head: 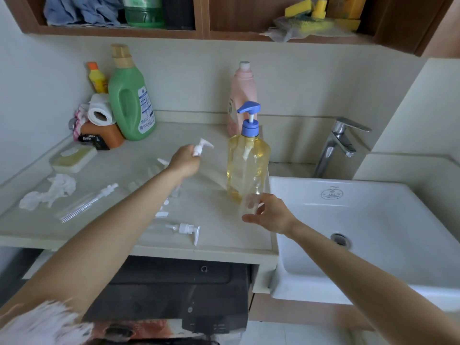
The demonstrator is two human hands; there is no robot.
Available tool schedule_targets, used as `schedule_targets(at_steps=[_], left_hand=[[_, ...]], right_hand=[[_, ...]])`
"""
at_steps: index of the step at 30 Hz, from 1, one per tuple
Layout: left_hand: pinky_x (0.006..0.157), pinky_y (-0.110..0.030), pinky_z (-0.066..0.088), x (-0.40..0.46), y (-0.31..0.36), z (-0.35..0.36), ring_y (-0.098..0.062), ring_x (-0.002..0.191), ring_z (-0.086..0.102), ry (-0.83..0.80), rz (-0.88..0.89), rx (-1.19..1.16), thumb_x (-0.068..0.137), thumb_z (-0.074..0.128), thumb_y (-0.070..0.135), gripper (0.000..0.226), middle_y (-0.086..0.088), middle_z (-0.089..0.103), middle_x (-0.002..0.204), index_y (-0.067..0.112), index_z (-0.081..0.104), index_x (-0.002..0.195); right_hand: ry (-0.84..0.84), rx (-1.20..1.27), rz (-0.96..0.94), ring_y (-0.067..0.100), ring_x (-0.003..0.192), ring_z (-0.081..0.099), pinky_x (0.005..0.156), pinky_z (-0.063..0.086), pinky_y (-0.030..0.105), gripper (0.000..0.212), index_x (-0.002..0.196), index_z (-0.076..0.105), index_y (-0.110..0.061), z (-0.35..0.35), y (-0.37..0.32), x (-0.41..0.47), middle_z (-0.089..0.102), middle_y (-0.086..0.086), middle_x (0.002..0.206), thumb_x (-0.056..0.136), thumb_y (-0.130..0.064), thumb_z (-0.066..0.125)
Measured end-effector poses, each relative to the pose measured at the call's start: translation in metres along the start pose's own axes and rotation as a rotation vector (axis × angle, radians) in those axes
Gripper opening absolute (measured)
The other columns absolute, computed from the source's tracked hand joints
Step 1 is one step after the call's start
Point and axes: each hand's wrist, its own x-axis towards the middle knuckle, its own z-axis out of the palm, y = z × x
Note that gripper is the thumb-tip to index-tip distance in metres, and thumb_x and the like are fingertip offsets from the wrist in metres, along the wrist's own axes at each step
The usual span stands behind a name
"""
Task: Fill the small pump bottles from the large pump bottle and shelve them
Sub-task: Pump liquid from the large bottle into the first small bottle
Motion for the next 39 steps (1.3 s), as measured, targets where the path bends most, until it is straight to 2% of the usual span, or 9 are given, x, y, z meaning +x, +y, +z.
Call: schedule_targets(at_steps=[3, 10, 14, 17, 20, 26, 32, 36, 39], left_hand=[[0.064, -0.033, 0.041, 0.009, -0.032, 0.017, -0.036, 0.086, 0.059, -0.174, 0.022, 0.438, 0.090, 0.048, 0.008, 0.021, -0.020, 0.062, 0.086, 0.010, 0.052, 0.070], [0.081, -0.032, 0.045, 0.023, -0.065, 0.041, -0.036, 0.108, 0.059, -0.171, 0.166, 0.494, 0.082, 0.050, -0.001, 0.038, -0.013, 0.068, 0.109, 0.014, 0.066, 0.113], [0.077, -0.022, 0.038, 0.022, -0.061, 0.033, -0.031, 0.110, 0.059, -0.260, 0.263, 0.353, 0.085, 0.059, 0.007, 0.040, -0.010, 0.066, 0.115, 0.016, 0.061, 0.123], [0.093, -0.022, 0.038, 0.017, -0.053, 0.018, -0.026, 0.119, 0.055, -0.225, 0.294, 0.265, 0.091, 0.058, 0.013, 0.043, -0.011, 0.059, 0.130, 0.011, 0.054, 0.133], [0.086, -0.019, 0.041, 0.008, -0.050, -0.002, -0.023, 0.107, 0.063, -0.235, 0.198, 0.085, 0.090, 0.051, 0.001, 0.041, -0.006, 0.065, 0.117, 0.015, 0.058, 0.128], [0.090, -0.015, 0.045, -0.042, -0.034, -0.012, -0.006, 0.105, 0.059, -0.622, 0.148, -0.046, 0.083, 0.074, 0.021, 0.048, 0.006, 0.061, 0.118, 0.023, 0.056, 0.127], [0.089, -0.018, 0.040, -0.059, -0.030, 0.030, -0.006, 0.112, 0.053, -0.470, 0.203, 0.026, 0.069, 0.082, 0.042, 0.072, 0.013, 0.056, 0.124, 0.029, 0.051, 0.132], [0.081, -0.022, 0.045, -0.054, -0.040, 0.043, -0.013, 0.100, 0.063, -0.404, 0.186, -0.039, 0.073, 0.082, 0.033, 0.033, 0.014, 0.064, 0.093, 0.029, 0.061, 0.098], [0.083, -0.027, 0.049, -0.046, -0.030, 0.034, -0.013, 0.088, 0.065, -0.265, 0.245, -0.134, 0.072, 0.076, 0.042, 0.045, 0.007, 0.066, 0.090, 0.018, 0.060, 0.107]], right_hand=[[-0.002, 0.013, 0.039, 0.004, 0.075, 0.058, 0.067, 0.045, 0.014, 0.032, 0.099, 0.058, -0.022, 0.013, -0.002, 0.007, 0.060, -0.011, 0.093, 0.077, -0.030, 0.080], [0.016, -0.021, 0.085, 0.011, 0.083, 0.062, 0.074, 0.052, 0.024, 0.040, 0.108, 0.057, -0.019, 0.039, -0.006, 0.018, 0.064, -0.004, 0.094, 0.078, -0.035, 0.078], [0.025, 0.046, 0.069, 0.014, 0.082, 0.063, 0.064, 0.046, 0.014, 0.043, 0.115, 0.052, -0.024, 0.052, -0.011, 0.020, 0.062, -0.005, 0.095, 0.080, -0.030, 0.076], [0.044, 0.059, 0.028, 0.016, 0.082, 0.064, 0.068, 0.049, 0.019, 0.046, 0.120, 0.050, -0.025, 0.058, -0.013, 0.025, 0.060, -0.009, 0.095, 0.081, -0.027, 0.075], [0.070, 0.021, -0.003, 0.015, 0.078, 0.062, 0.072, 0.052, 0.027, 0.048, 0.121, 0.056, -0.019, 0.065, -0.011, 0.034, 0.059, -0.009, 0.095, 0.079, -0.029, 0.076], [0.100, 0.013, -0.019, 0.017, 0.079, 0.059, 0.074, 0.052, 0.034, 0.043, 0.116, 0.060, -0.019, 0.075, -0.010, 0.038, 0.062, -0.003, 0.100, 0.078, -0.032, 0.076], [0.123, -0.035, -0.078, 0.011, 0.079, 0.058, 0.074, 0.047, 0.023, 0.042, 0.120, 0.063, -0.018, 0.051, -0.011, 0.018, 0.061, -0.008, 0.103, 0.082, -0.034, 0.074], [0.379, -0.005, -0.265, 0.001, 0.068, 0.059, 0.068, 0.046, 0.014, 0.012, 0.097, 0.074, -0.016, 0.001, -0.028, -0.003, 0.064, -0.018, 0.083, 0.087, -0.018, 0.070], [0.637, 0.098, -0.436, -0.002, 0.066, 0.057, 0.063, 0.043, 0.009, 0.011, 0.091, 0.073, -0.013, -0.050, -0.057, 0.004, 0.063, -0.022, 0.080, 0.089, -0.014, 0.063]])
